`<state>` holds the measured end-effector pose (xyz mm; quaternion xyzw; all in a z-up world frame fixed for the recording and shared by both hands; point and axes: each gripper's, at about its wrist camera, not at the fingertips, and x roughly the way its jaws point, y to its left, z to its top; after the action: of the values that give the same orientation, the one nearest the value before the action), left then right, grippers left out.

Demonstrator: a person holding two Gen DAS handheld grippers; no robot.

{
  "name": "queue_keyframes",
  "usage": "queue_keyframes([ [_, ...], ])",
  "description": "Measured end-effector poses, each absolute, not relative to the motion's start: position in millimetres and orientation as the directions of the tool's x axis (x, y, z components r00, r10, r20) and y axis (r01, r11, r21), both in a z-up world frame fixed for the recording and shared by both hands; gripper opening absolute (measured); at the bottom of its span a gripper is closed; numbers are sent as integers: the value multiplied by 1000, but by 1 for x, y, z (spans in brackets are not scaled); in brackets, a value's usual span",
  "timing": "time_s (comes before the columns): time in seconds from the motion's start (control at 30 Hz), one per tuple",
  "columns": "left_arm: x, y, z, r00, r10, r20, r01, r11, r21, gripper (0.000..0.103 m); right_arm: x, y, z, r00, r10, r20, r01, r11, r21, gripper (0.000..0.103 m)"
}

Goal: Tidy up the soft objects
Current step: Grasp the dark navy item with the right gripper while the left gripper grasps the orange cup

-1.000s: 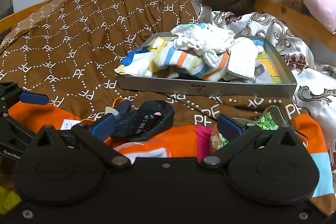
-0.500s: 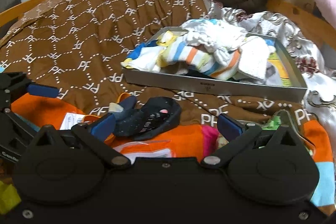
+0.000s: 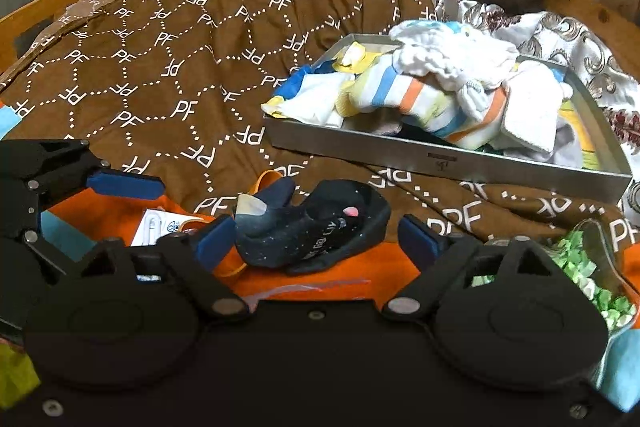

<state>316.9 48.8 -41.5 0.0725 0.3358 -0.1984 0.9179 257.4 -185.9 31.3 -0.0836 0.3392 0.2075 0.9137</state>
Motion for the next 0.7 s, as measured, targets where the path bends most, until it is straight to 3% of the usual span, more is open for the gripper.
queue_keyframes([
  [0.47, 320, 49, -46, 685, -318, -656, 417, 909, -5, 83, 267, -187, 13, 659, 329, -677, -410, 911, 44, 52],
  [0.7, 320, 48, -46, 684, -316, -658, 418, 908, -1, 83, 265, -186, 14, 668, 329, -667, -401, 915, 49, 21],
])
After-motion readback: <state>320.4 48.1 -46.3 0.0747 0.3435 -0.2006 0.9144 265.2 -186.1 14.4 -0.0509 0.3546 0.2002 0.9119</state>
